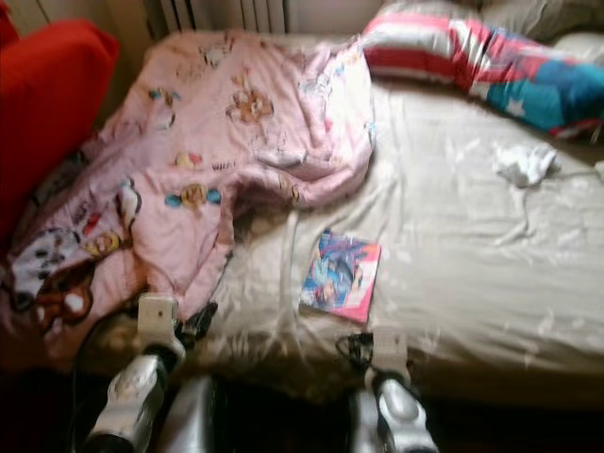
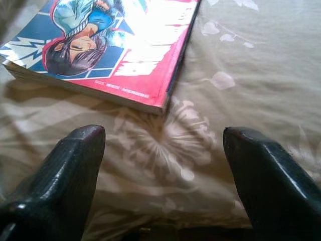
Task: Clean up the room
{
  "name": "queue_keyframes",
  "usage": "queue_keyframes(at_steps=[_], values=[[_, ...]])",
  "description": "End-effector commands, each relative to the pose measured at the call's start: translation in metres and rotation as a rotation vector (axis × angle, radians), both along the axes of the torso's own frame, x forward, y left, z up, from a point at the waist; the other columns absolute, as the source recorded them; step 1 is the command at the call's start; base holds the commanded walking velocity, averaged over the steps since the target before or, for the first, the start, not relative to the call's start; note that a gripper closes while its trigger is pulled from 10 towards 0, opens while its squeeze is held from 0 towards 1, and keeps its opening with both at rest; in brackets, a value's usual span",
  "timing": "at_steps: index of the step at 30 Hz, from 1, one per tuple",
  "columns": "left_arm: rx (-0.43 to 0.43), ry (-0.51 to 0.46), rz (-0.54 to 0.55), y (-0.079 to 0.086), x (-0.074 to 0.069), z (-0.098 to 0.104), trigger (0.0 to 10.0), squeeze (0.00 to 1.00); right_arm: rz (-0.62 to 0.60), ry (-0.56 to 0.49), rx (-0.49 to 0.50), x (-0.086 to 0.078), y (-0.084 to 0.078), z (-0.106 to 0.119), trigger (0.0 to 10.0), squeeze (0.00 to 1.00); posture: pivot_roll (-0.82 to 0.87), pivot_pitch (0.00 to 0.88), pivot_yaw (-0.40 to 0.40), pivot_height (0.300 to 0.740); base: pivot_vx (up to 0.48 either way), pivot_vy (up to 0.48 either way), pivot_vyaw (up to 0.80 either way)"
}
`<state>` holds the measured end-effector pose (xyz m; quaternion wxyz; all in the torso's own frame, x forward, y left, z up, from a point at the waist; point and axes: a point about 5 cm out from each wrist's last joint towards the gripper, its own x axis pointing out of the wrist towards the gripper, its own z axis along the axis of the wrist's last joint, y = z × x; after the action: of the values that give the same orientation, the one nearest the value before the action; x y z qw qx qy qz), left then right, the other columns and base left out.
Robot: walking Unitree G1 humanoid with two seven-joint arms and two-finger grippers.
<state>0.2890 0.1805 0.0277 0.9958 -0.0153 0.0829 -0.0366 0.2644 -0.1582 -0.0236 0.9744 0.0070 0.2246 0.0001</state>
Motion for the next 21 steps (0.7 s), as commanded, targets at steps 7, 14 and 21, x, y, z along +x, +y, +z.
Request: queue_keyframes(at_steps=[7,14,21], values=[[-0.002,0.008,-0.006,0.000,-0.001,-0.002,10.0,0.00,-0.027,-0.012,0.013,0.004,-0.001,0.003,10.0,0.00,-0.09,0.192,0.012,0.600,0.279,0.000,0.00],[-0.001,0.006,-0.006,0.001,-0.001,-0.002,10.0,0.00,-0.031,-0.022,0.029,0.009,-0.001,0.007,10.0,0.00,-0.09,0.198,0.011,0.600,0.281,0.000,0.00],[-0.002,0.006,-0.007,0.000,-0.001,-0.003,10.0,0.00,-0.033,-0.030,0.036,0.013,-0.001,0.010,10.0,0.00,-0.09,0.205,0.011,0.600,0.292,0.000,0.00]])
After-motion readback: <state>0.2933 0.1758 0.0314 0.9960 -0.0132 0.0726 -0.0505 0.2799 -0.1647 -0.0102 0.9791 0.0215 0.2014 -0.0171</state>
